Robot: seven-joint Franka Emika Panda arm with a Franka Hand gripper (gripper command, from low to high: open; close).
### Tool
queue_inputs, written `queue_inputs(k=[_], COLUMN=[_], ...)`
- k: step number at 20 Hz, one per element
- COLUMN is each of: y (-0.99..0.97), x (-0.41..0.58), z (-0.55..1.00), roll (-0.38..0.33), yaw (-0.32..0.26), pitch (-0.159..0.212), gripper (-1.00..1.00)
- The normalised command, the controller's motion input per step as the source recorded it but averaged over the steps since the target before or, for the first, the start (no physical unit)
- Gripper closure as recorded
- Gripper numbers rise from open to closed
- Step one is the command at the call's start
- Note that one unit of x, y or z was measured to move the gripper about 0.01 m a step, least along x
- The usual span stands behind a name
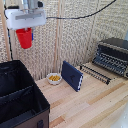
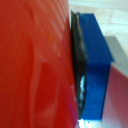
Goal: Kindly spot and seek the red cup placed ahead of you. Cautiously adjust your gripper towards the red cup, gripping it gently. Find the after-storage area of the caddy. Relocate the red cup in your grip over the rear portion and softly release it into the compartment.
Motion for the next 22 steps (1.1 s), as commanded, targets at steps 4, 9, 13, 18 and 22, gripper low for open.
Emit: queue_inputs(k=[4, 9, 13, 18, 22], y=[0.89, 0.77, 0.39, 0.14, 0.0], x=[0.233, 0.099, 0.015, 0.0, 0.148], z=[-0.03, -0.21, -0.26, -0.19, -0.01], roll=[-0.07, -0.095, -0.089, -0.06, 0.0], yaw=[0.0, 0.01, 0.027, 0.009, 0.016], pitch=[0.003, 0.0, 0.005, 0.063, 0.007], gripper=[1.0, 1.0, 1.0, -1.0, -1.0])
